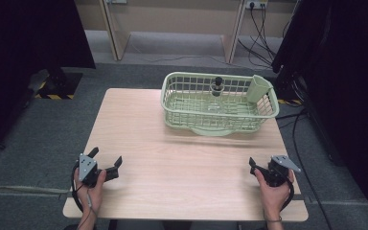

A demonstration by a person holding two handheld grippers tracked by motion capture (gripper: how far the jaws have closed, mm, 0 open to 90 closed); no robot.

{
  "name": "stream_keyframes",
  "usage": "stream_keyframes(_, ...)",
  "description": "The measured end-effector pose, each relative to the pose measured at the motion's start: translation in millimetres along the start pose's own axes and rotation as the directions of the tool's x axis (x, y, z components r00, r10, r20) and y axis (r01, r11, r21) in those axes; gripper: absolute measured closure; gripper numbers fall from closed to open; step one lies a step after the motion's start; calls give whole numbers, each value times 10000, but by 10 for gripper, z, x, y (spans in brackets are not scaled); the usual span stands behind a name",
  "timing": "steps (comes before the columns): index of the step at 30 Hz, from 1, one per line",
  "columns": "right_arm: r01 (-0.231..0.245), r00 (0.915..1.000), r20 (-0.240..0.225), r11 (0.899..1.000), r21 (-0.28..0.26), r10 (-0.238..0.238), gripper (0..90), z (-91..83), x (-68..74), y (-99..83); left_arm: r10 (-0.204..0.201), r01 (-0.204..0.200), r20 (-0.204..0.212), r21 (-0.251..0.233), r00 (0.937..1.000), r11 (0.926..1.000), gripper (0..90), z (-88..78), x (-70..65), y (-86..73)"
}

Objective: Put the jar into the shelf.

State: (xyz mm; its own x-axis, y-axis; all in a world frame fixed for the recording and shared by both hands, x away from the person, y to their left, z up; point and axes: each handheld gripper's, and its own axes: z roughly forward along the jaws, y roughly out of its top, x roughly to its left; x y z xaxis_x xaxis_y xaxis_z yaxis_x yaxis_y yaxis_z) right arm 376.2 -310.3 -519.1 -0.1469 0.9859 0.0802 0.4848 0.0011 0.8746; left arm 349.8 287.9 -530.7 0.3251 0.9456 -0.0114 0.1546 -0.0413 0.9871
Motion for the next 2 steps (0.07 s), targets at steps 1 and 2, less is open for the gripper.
stream_keyframes(1, 4, 10000, 3, 10000, 6, -4, 64, 0, 0, 0, -2, 2, 4, 4, 10000, 10000, 0, 1, 1, 0)
stream_keyframes(2, 19, 10000, 3, 10000, 3, -19, 65, -1, -2, 0, -16, 16, 3, 4, 10000, 10000, 0, 1, 1, 0)
